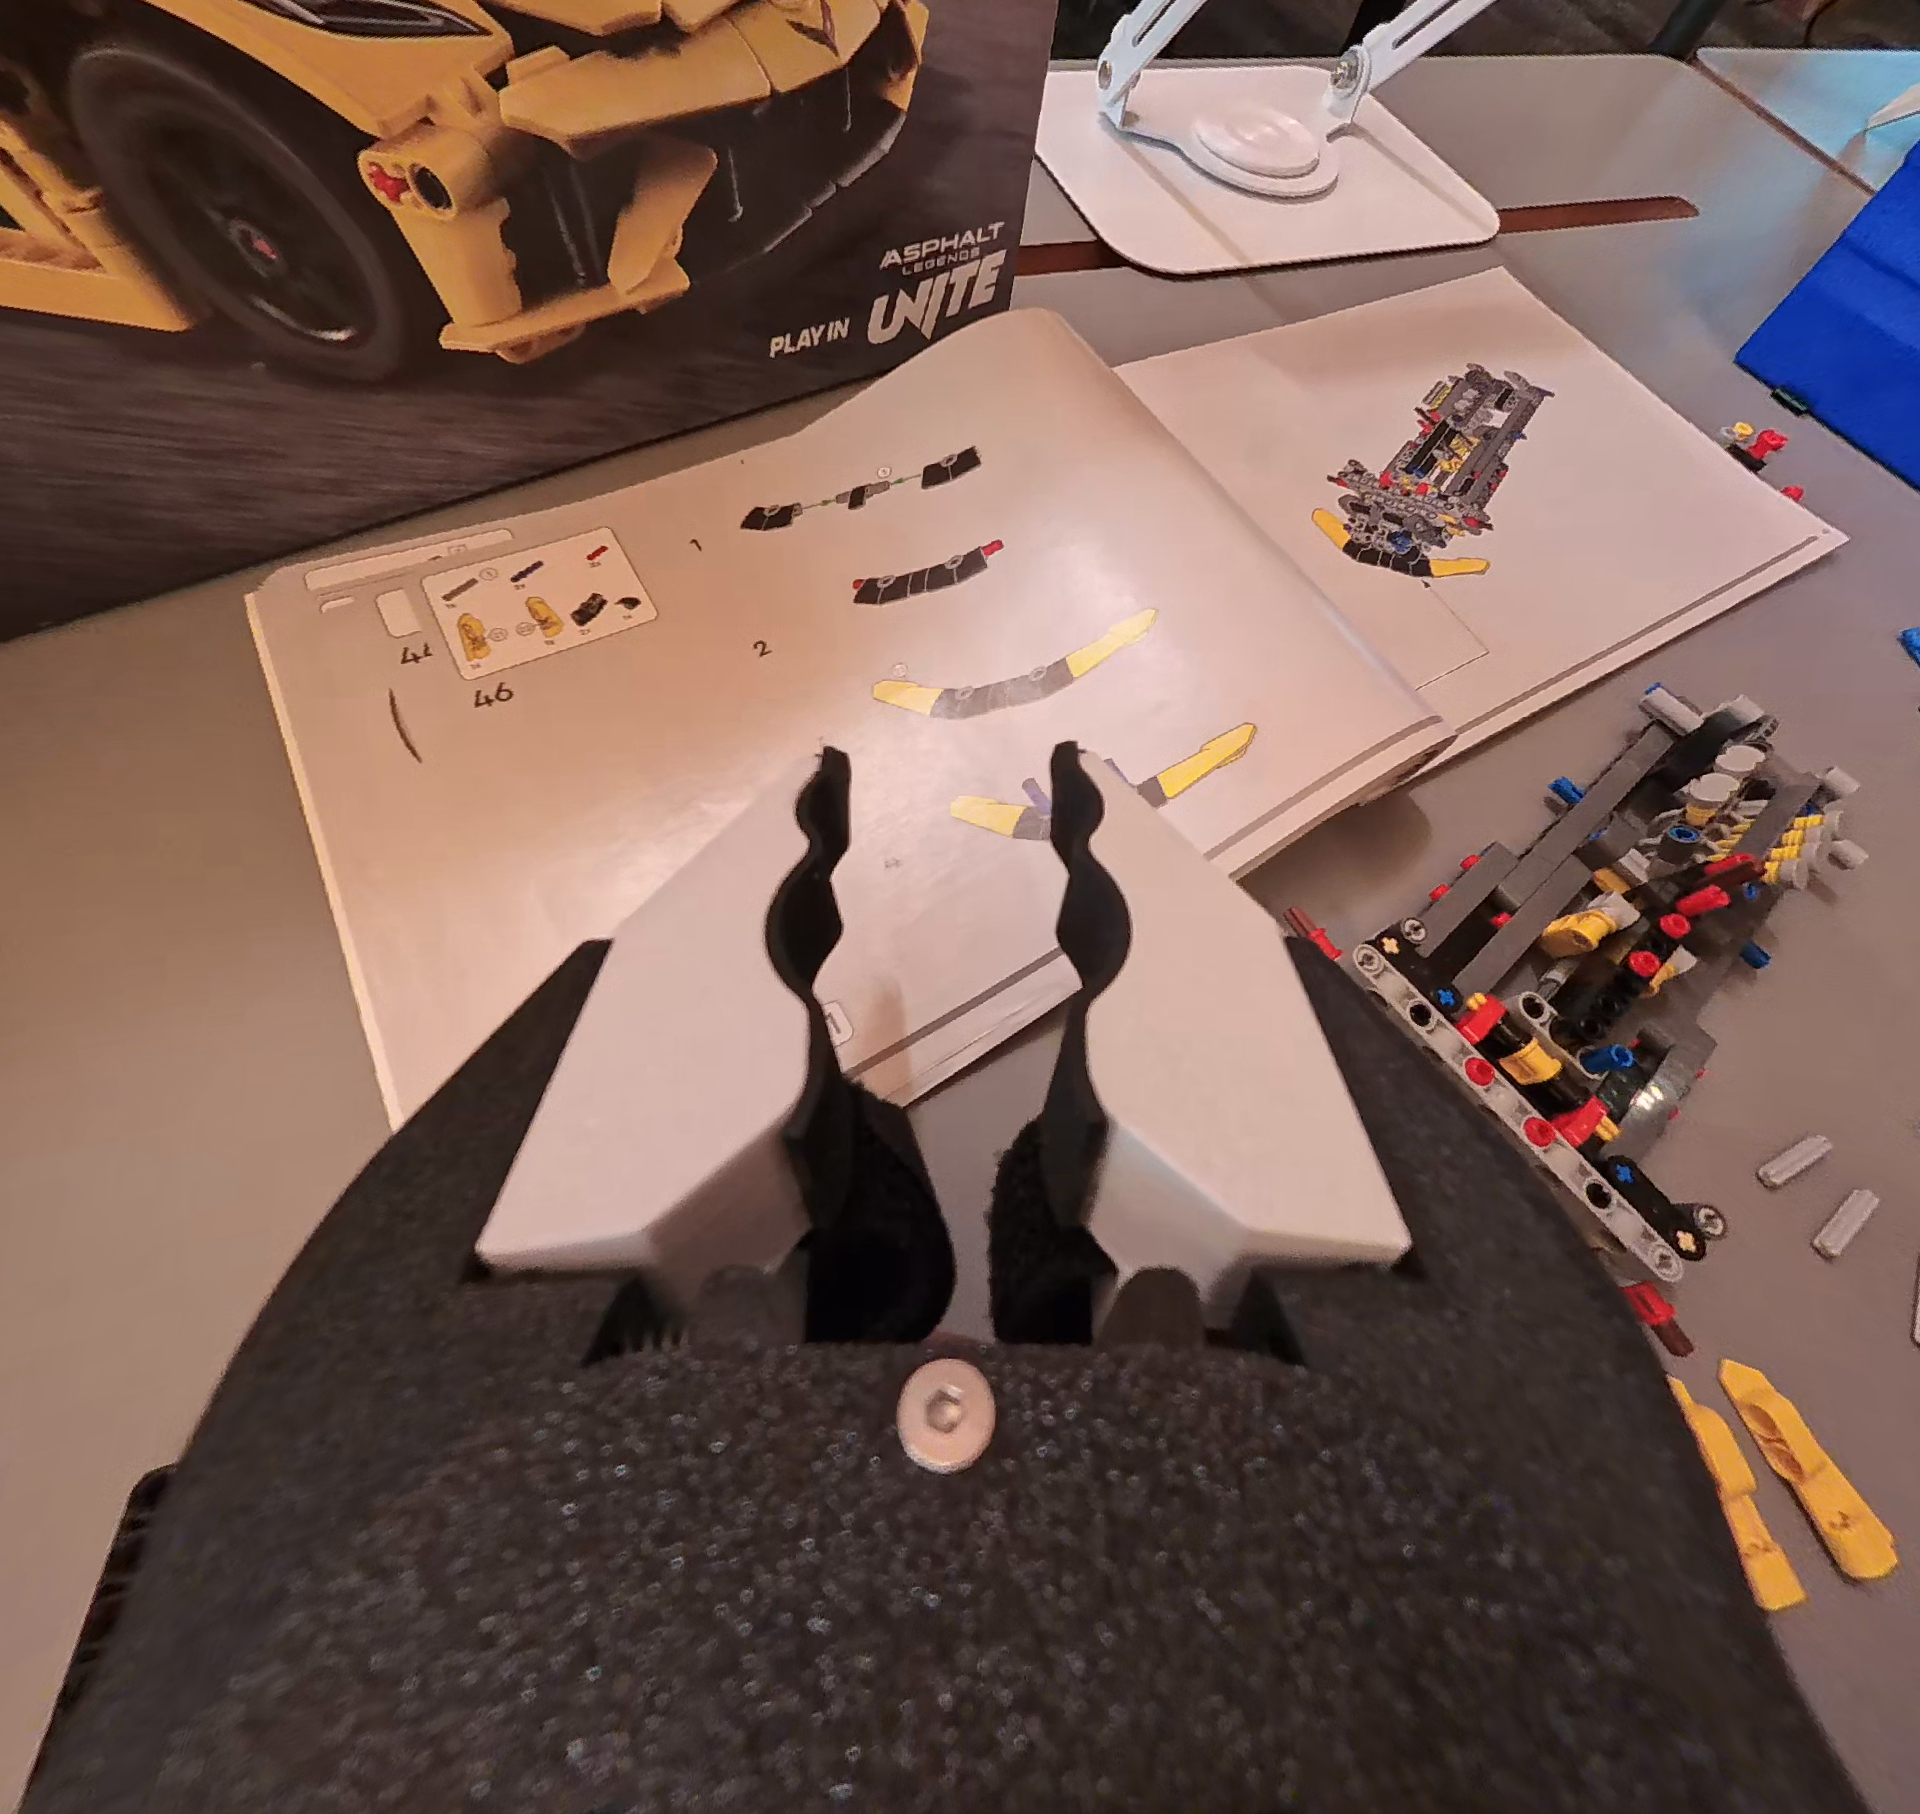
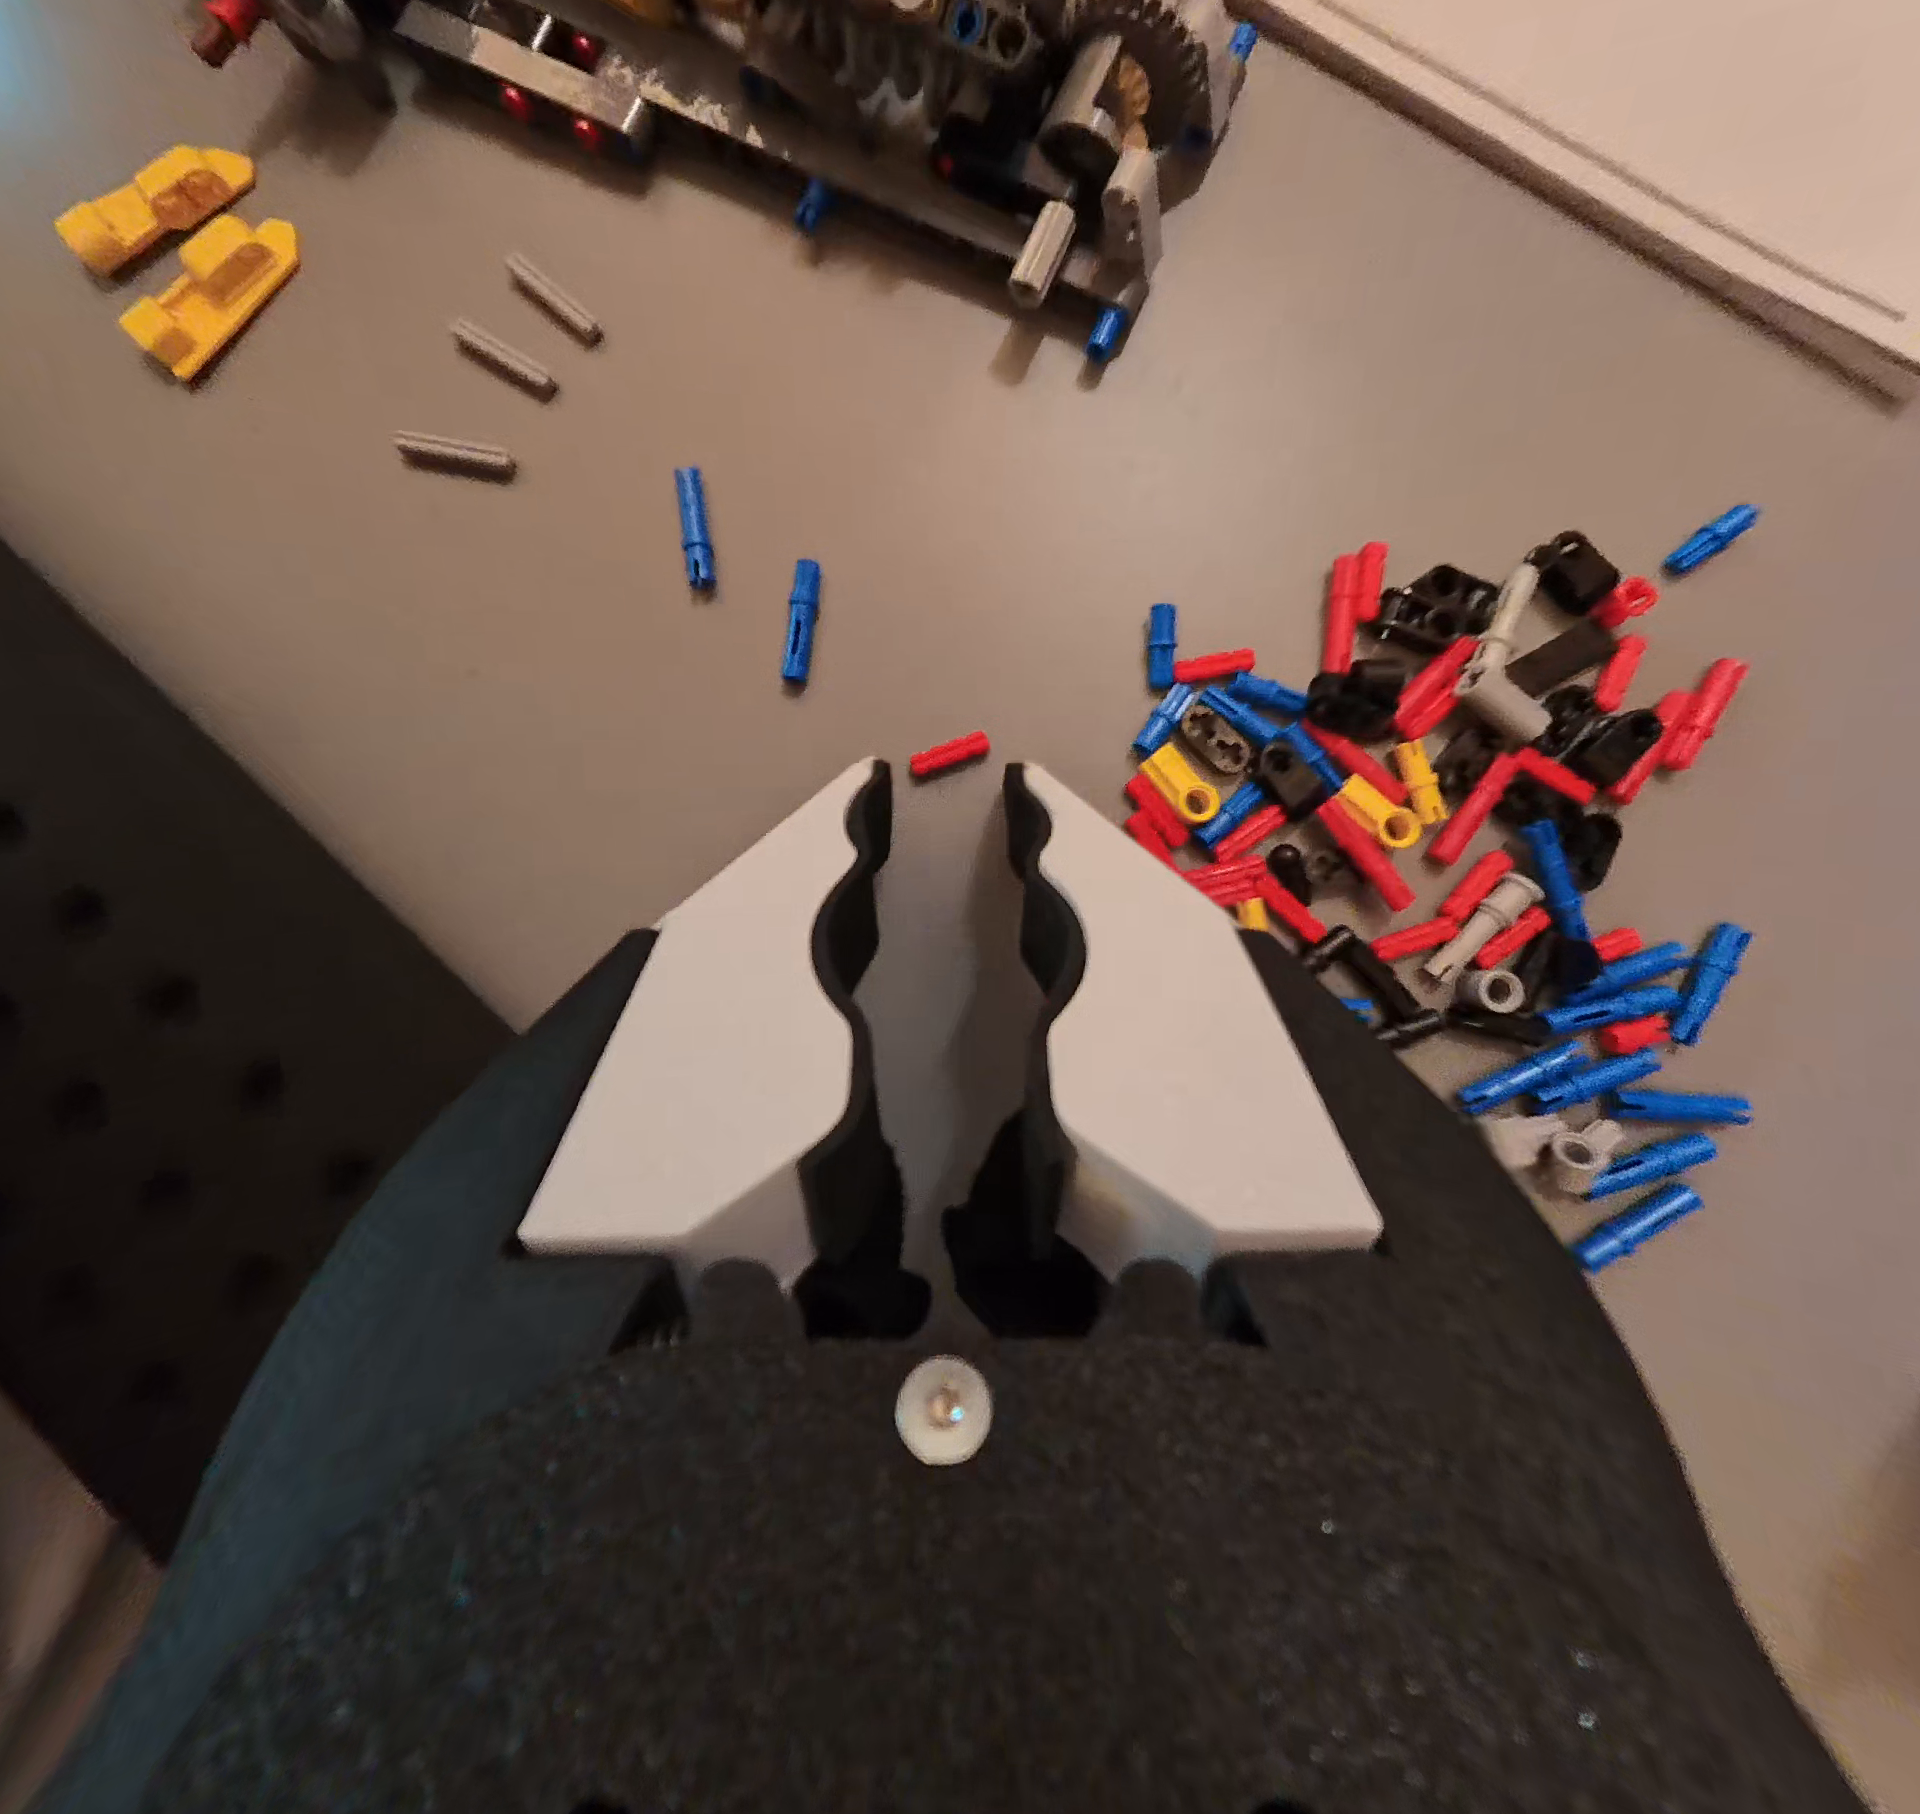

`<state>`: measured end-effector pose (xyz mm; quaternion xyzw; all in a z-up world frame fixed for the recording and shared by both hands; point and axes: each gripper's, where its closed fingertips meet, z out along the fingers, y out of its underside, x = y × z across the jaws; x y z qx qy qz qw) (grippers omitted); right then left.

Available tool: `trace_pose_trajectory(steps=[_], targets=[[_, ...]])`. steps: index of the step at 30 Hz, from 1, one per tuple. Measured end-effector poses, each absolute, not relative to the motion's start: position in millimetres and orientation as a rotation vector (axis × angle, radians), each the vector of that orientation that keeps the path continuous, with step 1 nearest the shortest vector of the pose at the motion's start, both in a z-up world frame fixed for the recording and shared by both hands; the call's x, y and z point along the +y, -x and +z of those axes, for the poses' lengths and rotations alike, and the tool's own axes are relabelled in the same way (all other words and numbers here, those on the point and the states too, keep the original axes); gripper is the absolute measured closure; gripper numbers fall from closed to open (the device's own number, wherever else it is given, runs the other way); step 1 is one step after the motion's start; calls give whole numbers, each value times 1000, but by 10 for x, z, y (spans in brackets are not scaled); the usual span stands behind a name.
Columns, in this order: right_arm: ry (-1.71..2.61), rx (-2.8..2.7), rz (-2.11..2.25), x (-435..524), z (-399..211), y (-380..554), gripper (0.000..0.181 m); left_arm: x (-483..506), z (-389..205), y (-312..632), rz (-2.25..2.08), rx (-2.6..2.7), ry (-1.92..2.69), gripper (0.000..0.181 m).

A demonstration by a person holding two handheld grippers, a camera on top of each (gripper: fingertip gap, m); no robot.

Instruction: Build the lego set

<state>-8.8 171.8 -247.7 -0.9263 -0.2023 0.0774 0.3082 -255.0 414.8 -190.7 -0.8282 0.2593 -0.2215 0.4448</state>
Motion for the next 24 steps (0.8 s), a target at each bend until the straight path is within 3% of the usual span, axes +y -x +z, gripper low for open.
trace_pose_trajectory(steps=[3, 6, 19, 24], targets=[[2437, -505, 227, 1760, -2507, 140, 163, 4142, -1907, 2545, -555, 643, 2054, 144], [2427, -540, 185, 1789, -2517, 144, 178, 4150, -1910, 2553, -553, 639, 2055, 144], [2381, -600, 200, 1891, -2517, 414, 178, 4150, -1913, 2553, -557, 638, 2057, 144], [2370, -514, 176, 1854, -2423, 235, 167, 4142, -1917, 2545, -557, 644, 2058, 144]])
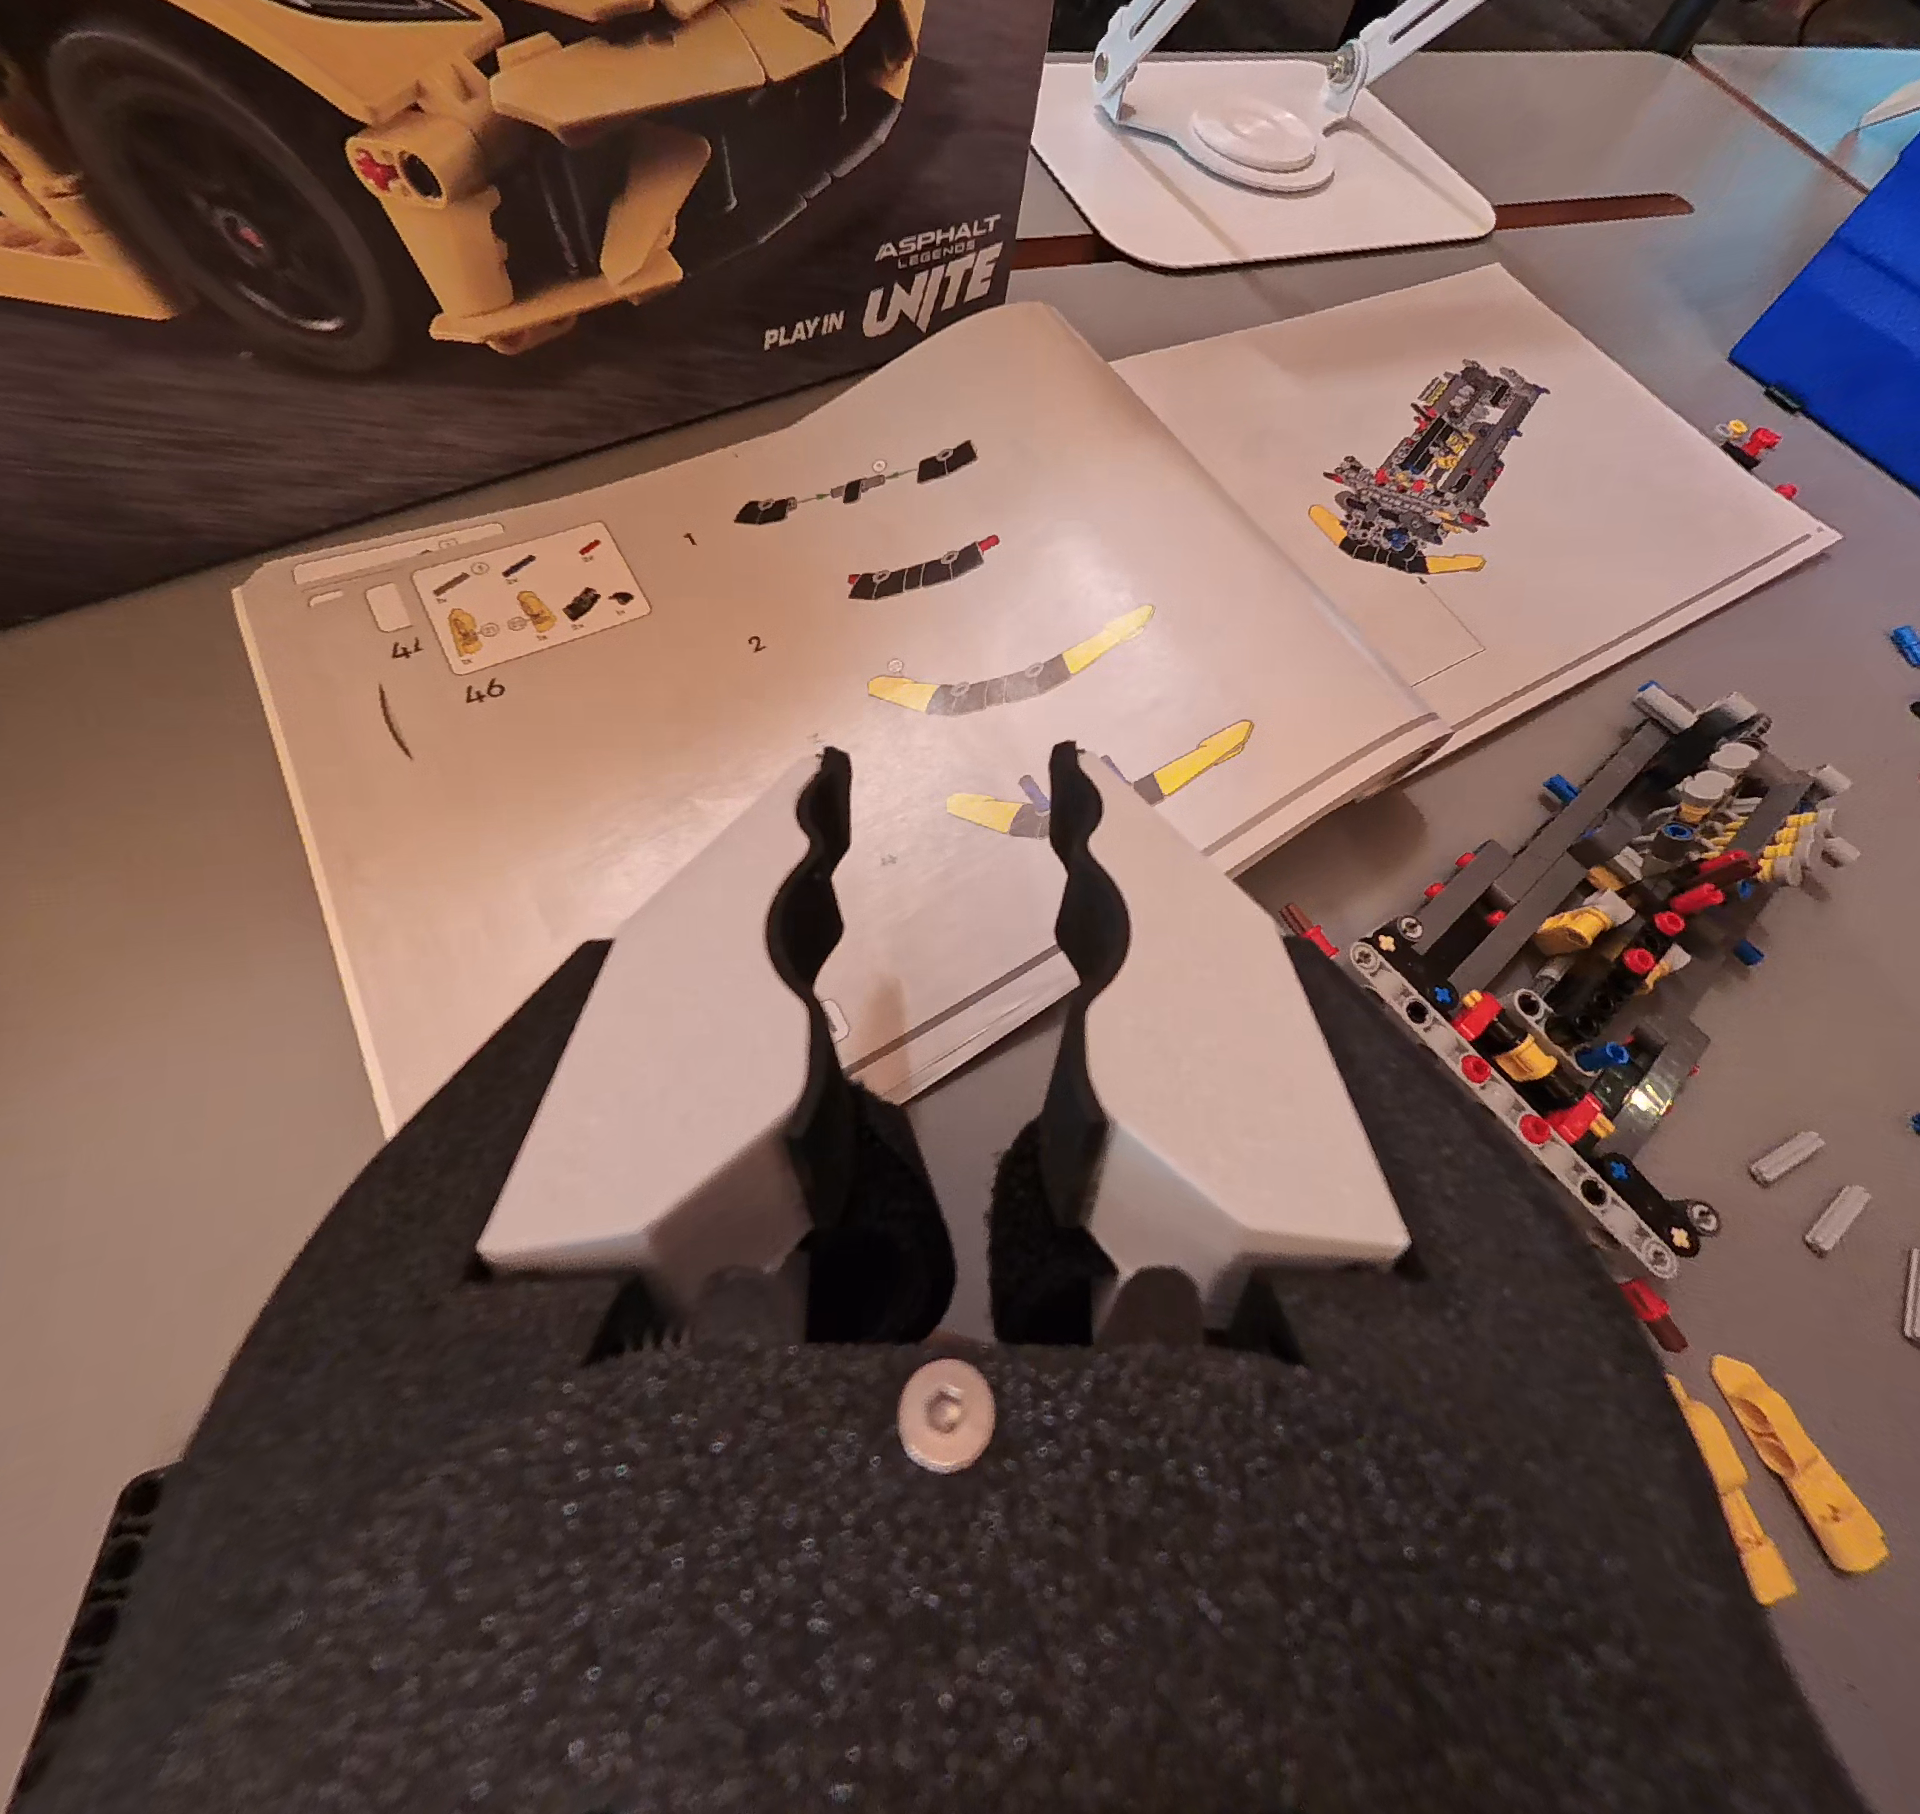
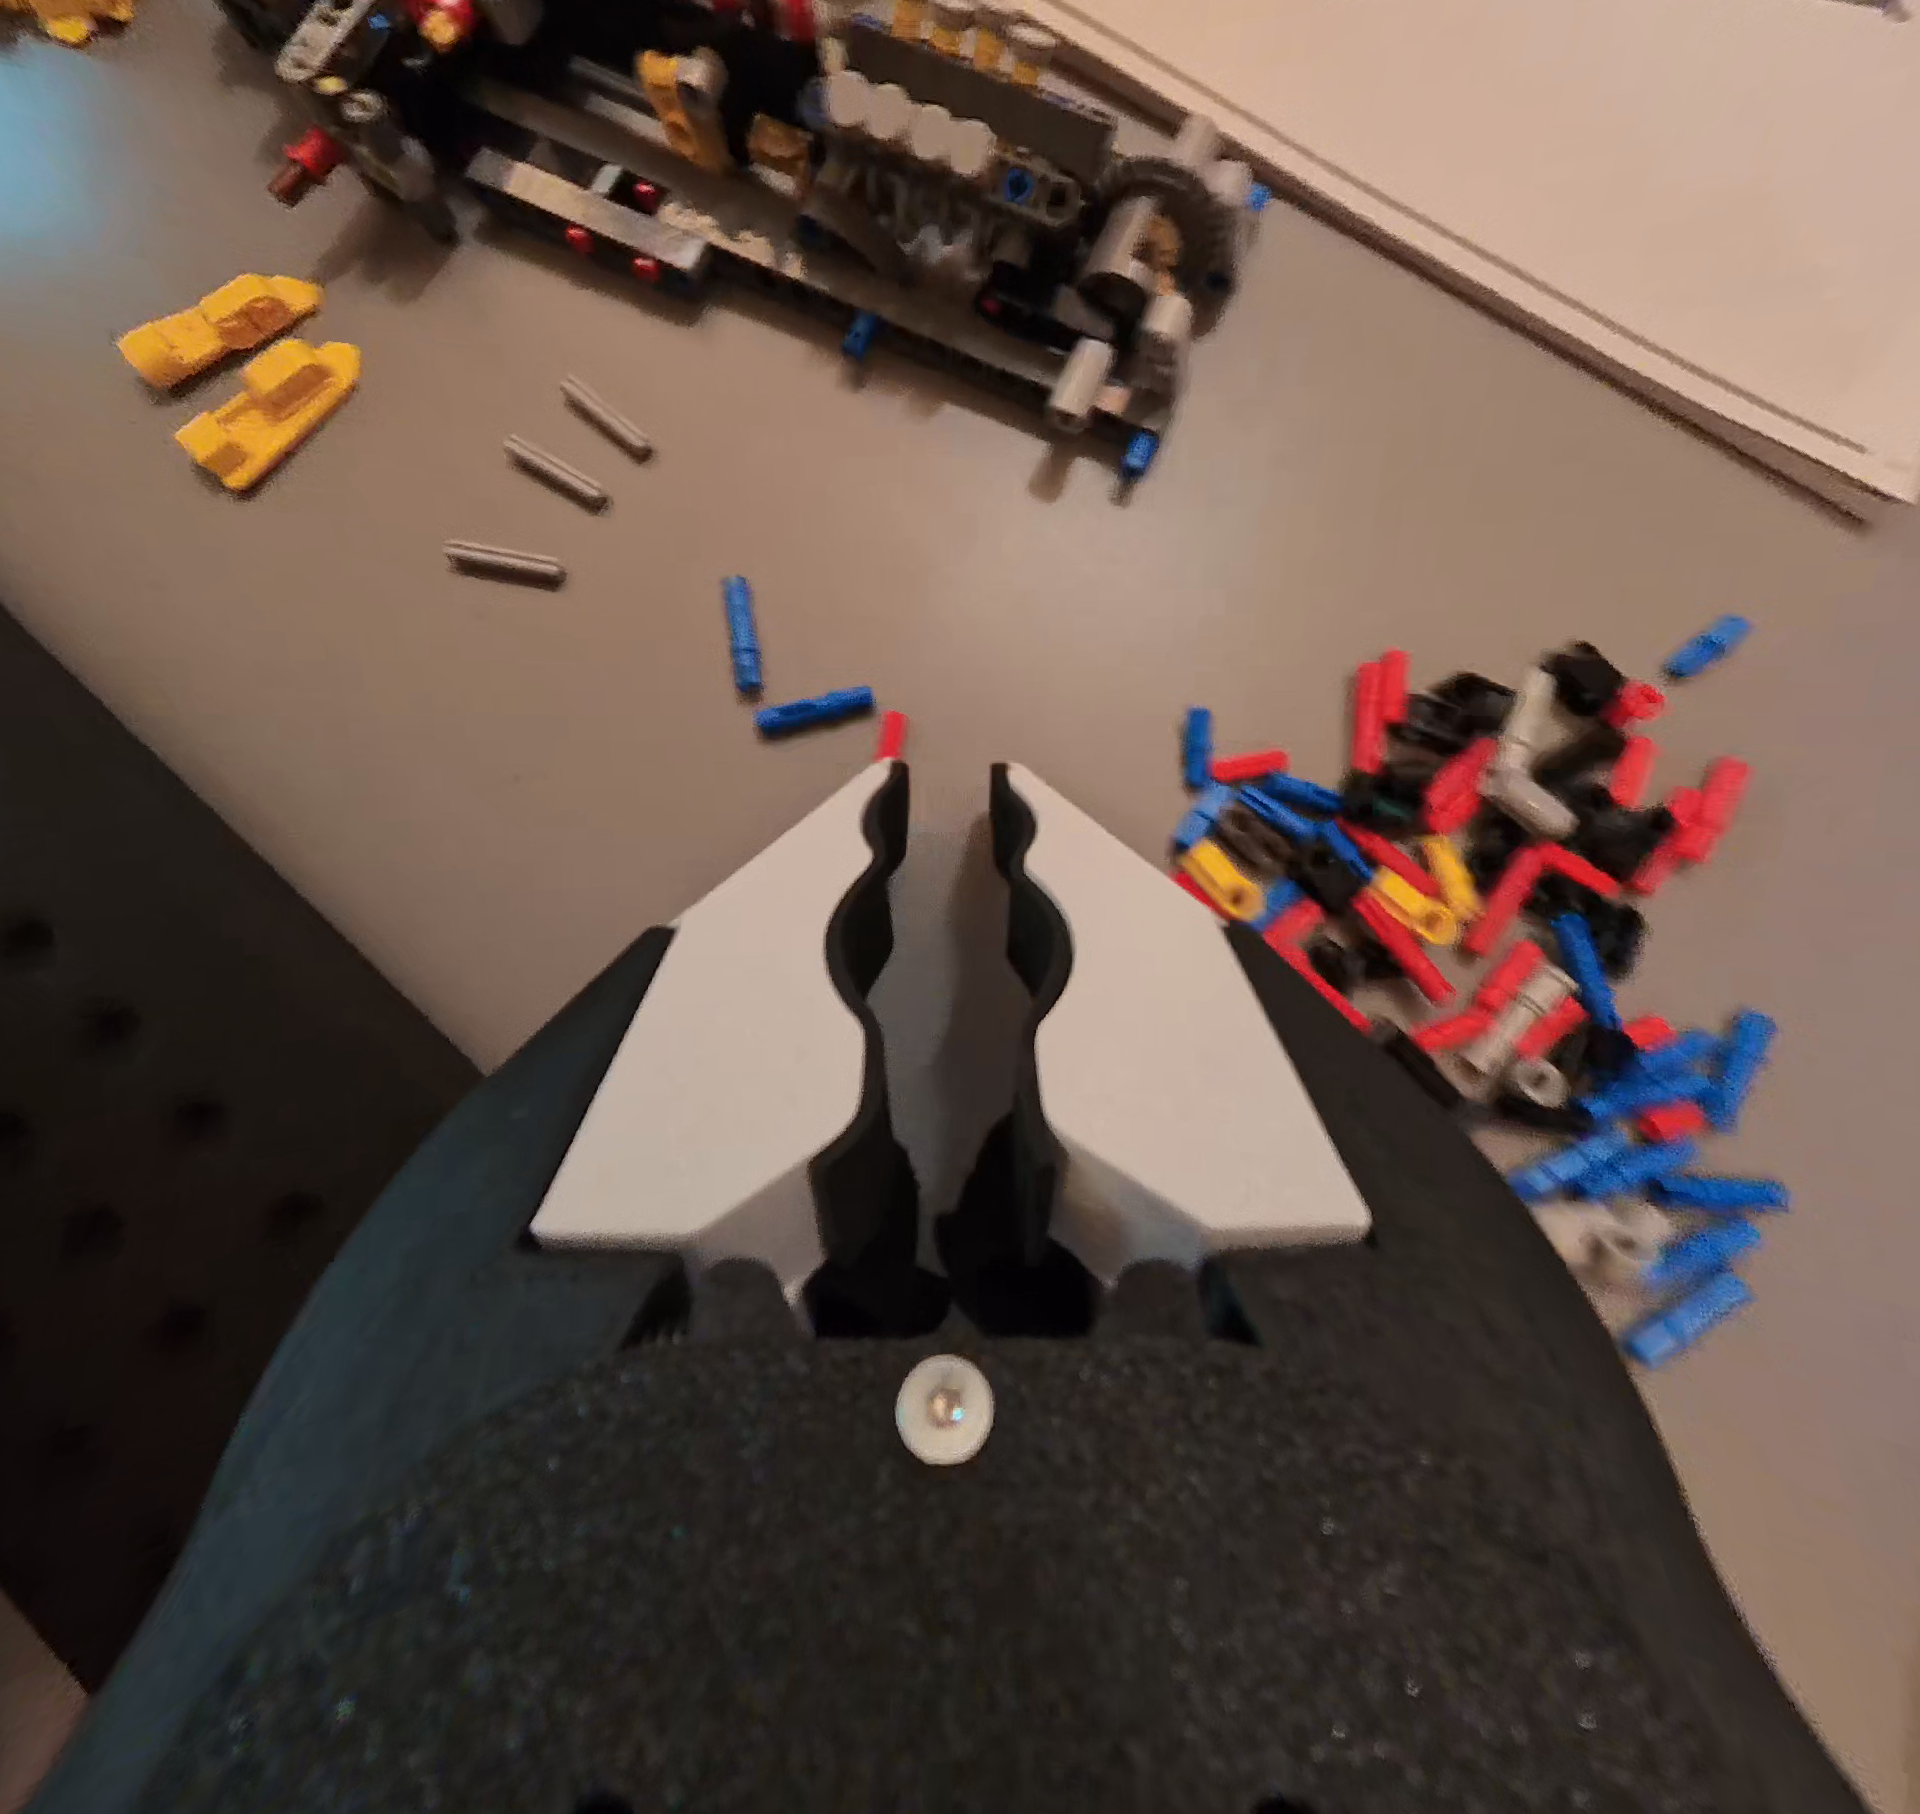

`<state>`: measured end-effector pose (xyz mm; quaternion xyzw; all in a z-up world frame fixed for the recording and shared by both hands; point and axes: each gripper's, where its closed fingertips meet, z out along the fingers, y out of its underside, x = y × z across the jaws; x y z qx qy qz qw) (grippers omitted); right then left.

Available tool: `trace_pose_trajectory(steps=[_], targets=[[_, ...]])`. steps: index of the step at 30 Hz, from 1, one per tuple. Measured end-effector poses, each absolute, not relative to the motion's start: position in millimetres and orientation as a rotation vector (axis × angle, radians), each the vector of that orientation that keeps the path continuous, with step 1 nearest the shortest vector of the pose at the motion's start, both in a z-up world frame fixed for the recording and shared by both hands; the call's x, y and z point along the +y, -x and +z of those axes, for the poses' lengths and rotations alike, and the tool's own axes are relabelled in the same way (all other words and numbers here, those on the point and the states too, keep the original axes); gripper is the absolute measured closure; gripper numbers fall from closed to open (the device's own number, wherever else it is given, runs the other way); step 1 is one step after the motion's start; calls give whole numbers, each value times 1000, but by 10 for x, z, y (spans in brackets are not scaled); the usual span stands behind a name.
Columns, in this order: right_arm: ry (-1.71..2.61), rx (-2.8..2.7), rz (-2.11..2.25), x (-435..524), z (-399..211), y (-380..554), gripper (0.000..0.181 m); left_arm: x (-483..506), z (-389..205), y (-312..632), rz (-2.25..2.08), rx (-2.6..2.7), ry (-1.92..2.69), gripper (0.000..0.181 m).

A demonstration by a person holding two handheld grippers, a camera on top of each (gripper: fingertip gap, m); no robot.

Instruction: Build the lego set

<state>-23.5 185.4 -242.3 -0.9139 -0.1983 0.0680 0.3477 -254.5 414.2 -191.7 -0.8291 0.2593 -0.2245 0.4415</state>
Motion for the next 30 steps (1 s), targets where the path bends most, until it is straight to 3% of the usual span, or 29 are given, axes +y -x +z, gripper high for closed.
trace_pose_trajectory(steps=[5, 30], targets=[[2406, -277, 15, 1722, -2362, -410, 172, 4131, -1912, 2532, -567, 646, 2057, 144], [2408, -578, -5, 1762, -2485, -327, 171, 4135, -1926, 2535, -561, 646, 2061, 145]])
